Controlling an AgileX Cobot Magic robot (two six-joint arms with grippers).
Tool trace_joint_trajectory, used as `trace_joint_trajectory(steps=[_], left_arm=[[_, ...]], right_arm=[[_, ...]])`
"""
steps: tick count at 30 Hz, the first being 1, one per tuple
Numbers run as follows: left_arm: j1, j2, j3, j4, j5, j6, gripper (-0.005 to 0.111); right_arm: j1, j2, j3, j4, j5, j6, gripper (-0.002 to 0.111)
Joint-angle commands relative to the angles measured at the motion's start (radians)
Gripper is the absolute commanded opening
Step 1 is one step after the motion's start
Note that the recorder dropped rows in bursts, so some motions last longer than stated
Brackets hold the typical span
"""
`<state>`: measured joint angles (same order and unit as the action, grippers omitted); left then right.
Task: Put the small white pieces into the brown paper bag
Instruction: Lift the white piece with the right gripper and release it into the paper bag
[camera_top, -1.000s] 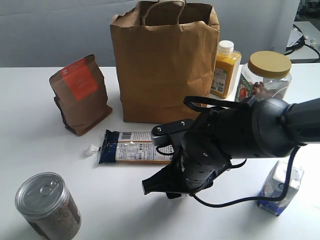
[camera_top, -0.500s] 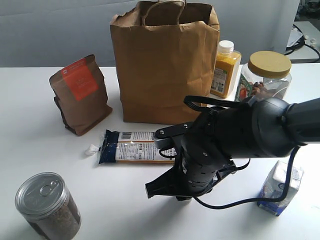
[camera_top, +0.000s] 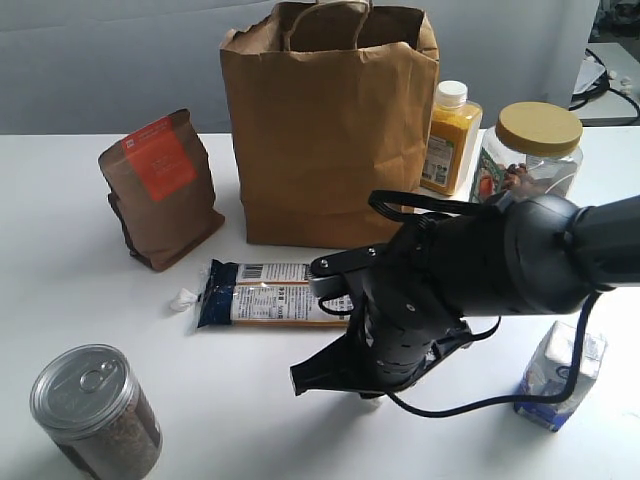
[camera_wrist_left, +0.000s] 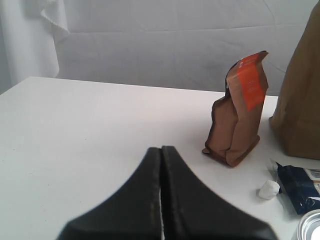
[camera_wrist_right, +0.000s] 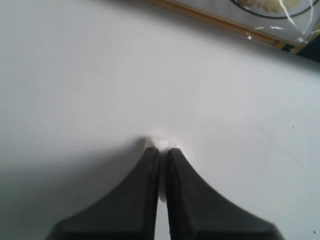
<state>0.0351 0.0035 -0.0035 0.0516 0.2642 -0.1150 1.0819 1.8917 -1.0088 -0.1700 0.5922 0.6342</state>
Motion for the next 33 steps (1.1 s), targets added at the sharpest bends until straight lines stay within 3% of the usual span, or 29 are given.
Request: trace_joint_trajectory(steps=[1,16,25,29,33], left_arm=[[-0.005,-0.003,0.004,-0.008,-0.002,-0.005,0.000],[-0.005,-0.003,0.004,-0.008,-0.002,-0.005,0.000],[-0.005,-0.003,0.004,-0.008,-0.002,-0.005,0.000],[-0.005,-0.003,0.004,-0.008,-0.002,-0.005,0.000],[-0.005,-0.003,0.004,-0.008,-0.002,-0.005,0.000]], right_arm=[[0.002,-0.017,-0.005,0.004,-0.018,-0.003,0.001],[0.002,-0.307,-0.005,-0.031,-0.003,-0.008,0.000],[-0.009,-0.535,-0.005,-0.287,-0.039,0.137,0.000],[-0.071,-0.581,-0.021,-0.404,-0.084,0.234,0.000],[-0.167,-0.567,-0.112,-0.406,-0.112,0.225,0.000]])
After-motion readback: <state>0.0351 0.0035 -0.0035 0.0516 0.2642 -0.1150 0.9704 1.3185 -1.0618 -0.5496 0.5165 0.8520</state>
